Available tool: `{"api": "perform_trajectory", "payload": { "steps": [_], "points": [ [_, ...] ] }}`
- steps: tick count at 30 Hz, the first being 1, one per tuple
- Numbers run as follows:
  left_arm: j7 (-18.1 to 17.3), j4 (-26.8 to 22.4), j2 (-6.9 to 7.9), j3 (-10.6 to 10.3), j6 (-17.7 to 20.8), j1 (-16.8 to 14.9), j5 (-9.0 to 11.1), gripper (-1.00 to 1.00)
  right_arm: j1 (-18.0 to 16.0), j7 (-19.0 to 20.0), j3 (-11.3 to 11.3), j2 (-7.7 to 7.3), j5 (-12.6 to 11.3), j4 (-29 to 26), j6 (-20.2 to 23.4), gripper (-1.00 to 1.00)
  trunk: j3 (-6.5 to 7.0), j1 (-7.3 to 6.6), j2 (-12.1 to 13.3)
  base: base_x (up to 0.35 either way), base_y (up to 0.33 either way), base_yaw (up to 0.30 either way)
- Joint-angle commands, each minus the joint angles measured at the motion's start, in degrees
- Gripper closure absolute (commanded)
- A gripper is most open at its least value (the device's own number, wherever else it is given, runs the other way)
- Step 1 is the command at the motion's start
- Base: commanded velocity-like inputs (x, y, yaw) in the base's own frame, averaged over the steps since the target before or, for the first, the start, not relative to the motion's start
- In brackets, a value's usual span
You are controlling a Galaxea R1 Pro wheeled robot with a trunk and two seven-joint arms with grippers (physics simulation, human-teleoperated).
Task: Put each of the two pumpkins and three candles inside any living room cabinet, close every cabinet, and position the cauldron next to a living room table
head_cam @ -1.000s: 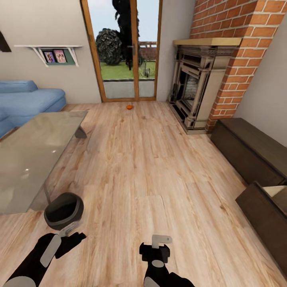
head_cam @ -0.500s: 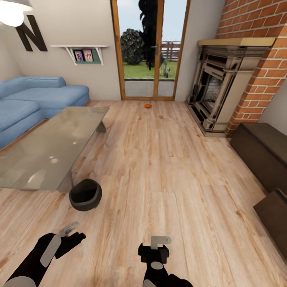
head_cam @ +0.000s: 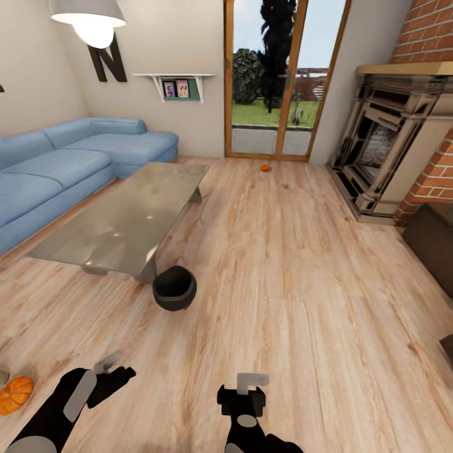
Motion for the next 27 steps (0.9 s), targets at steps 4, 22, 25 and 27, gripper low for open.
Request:
{"api": "perform_trajectory", "payload": {
  "steps": [4, 22, 25, 27],
  "points": [
    [0.4, -0.1, -0.02, 0.1, 0.3, 0.0, 0.7, -1.0, -0.1, 0.8, 0.1, -0.03, -0.1, 0.0, 0.4, -1.0, 0.11, -0.03, 0.0, -0.237, 0.195, 0.275],
    [0.4, -0.1, 0.06, 0.1, 0.3, 0.0, 1.3, -1.0, -0.1, 2.5, 0.1, -0.06, -0.1, 0.1, 0.4, -1.0, 0.83, -0.03, 0.0, -0.231, 0.233, 0.272],
    [0.4, -0.1, 0.06, 0.1, 0.3, 0.0, 1.3, -1.0, -0.1, 2.5, 0.1, -0.13, -0.2, 0.1, 0.4, -1.0, 0.96, -0.03, 0.0, -0.191, 0.267, 0.271],
    [0.4, -0.1, 0.06, 0.1, 0.3, 0.0, 1.3, -1.0, -0.1, 2.5, 0.1, -0.14, -0.2, 0.1, 0.4, -1.0, 1.04, -0.03, 0.0, -0.162, 0.282, 0.271]
  ]
}}
